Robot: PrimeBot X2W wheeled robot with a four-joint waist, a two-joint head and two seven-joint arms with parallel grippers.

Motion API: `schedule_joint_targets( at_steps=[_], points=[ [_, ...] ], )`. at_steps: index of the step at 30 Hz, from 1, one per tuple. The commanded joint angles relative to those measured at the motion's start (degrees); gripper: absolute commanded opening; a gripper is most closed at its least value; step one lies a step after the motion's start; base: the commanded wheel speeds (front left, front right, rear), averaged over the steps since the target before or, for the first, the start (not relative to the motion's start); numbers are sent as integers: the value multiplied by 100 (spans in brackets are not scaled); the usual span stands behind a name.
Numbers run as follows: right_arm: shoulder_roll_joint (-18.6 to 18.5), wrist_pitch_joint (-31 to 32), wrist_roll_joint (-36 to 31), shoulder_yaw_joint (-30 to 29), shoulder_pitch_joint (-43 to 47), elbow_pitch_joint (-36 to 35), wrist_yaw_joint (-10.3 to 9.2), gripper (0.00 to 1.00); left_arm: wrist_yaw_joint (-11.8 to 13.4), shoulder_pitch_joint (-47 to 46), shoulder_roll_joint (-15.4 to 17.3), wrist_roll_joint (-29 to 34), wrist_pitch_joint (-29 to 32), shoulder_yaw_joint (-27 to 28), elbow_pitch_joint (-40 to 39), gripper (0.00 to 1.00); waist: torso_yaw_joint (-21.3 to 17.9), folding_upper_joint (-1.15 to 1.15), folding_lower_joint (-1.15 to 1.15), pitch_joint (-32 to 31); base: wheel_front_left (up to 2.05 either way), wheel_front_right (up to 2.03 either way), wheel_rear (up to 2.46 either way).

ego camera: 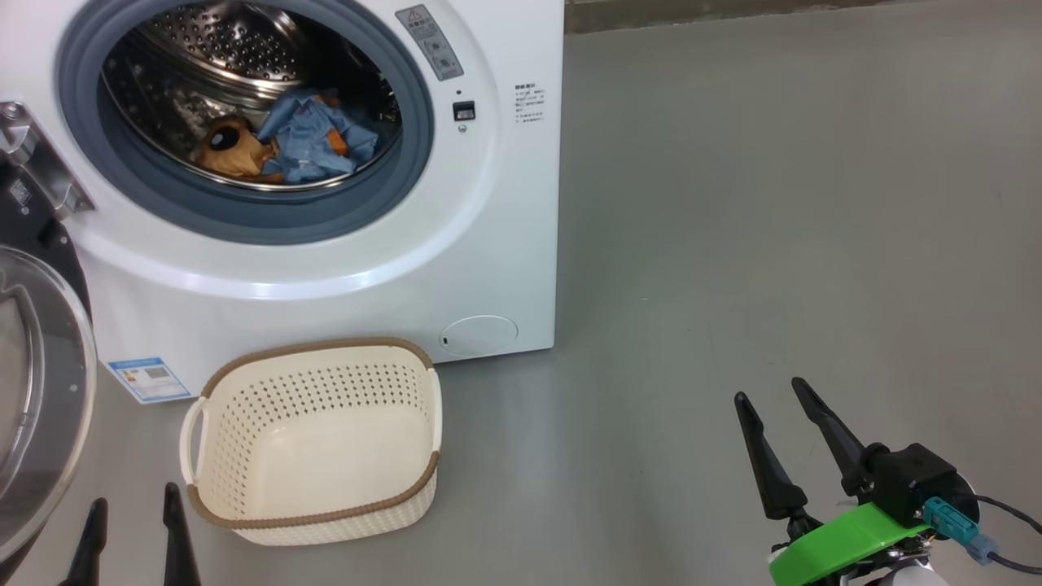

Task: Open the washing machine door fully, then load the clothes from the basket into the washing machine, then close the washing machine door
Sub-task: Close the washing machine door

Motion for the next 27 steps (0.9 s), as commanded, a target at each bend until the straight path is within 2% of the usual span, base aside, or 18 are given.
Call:
schedule_joint_targets(
  at_steps=[1,12,20,27],
  points=[
    [-40,-27,33,147,0,-139,9,100,50,-42,61,16,-30,157,-171,100,17,0,0,3,0,0,0],
    [-60,-27,10,154,22,-147,9,100,75,-29,61,43,-30,154,-204,100,201,0,0,8,0,0,0],
    [-334,-27,-12,161,-106,-141,9,100,93,-29,61,98,-30,172,-251,100,637,0,0,30,0,0,0],
    [-331,-27,14,165,-86,-129,9,100,138,34,61,83,-30,130,-274,100,1095,0,0,37,0,0,0]
  ],
)
